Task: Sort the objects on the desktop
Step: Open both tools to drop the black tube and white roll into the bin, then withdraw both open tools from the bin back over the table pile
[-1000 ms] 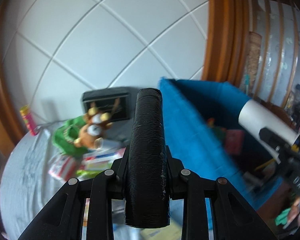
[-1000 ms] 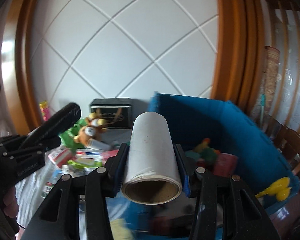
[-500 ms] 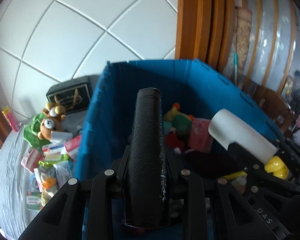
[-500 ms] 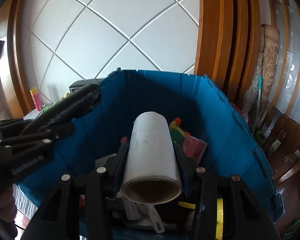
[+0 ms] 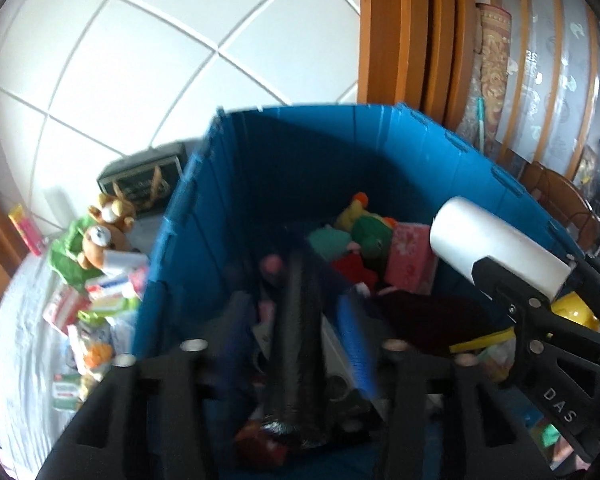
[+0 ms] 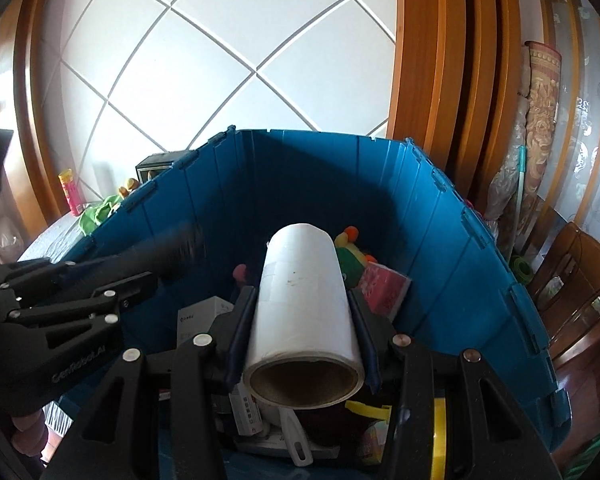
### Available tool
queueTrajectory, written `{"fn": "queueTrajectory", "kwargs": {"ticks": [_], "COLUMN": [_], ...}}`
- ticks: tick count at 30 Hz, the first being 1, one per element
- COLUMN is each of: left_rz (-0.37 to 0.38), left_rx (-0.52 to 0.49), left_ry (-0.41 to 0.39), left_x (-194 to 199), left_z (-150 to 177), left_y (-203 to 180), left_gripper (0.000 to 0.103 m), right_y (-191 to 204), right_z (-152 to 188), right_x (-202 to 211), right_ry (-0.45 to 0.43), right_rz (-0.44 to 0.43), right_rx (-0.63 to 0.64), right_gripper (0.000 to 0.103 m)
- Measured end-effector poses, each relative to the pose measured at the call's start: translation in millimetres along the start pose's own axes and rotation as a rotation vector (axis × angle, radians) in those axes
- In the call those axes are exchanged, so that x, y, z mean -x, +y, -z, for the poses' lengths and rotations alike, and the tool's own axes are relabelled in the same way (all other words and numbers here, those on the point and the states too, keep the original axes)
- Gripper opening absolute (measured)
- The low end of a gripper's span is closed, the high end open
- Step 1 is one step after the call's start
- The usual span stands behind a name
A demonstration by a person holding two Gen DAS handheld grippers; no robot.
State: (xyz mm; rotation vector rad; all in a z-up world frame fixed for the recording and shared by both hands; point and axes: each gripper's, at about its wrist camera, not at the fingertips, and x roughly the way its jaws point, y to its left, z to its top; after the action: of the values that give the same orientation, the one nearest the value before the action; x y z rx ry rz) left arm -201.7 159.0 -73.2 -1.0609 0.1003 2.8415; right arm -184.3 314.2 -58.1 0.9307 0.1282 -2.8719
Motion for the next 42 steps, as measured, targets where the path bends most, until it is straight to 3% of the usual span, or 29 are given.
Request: {"fn": "queueTrajectory", "kwargs": {"ticks": [2,5,7,8,12,26,35,42], "left_rz": [-0.008,-0.011,-0.012,-0.013,-0.015,-0.048,-0.132,-0.244], "left_rx": [-0.002,-0.012,-0.013,-0.013,-0.008,0.047,0.111,0.192], "left_ry": [-0.035,-0.060,-0.064,-0.068,-0.077,-0.090,-0.072,-0.032], "left_x": [8,15,17,18,23,43,55,62], "left_z": [-2,-4,-5,-5,-4,9,29,53], "left_y": [2,3,5,6,11,42,71,102], "left_gripper": [0.080,0.081,0.083,0.083,0.085,0.087,0.087,0.087], "right_y": [1,1,0,-1,-4,3,25,46], "right_z": [-2,-7,-10,-12,-15,-10,-3,-1], "right_x": [1,6,11,13,24,55,47,34], "right_ry": [-0.007,-0.029,-0.045,-0.055,-0.085,-0.132,-0.122,-0.112], "right_rz": [0.002,0.017,0.034,0.045,0.071,0.100,0.011,-0.098], "right_rx": [0.001,-0.008,-0.015,-0.018,-0.034,-0.040,-0.011,0.025], "right_gripper": [0.045,0.047,0.065,0.082,0.103,0.103,0.103,0.103]}}
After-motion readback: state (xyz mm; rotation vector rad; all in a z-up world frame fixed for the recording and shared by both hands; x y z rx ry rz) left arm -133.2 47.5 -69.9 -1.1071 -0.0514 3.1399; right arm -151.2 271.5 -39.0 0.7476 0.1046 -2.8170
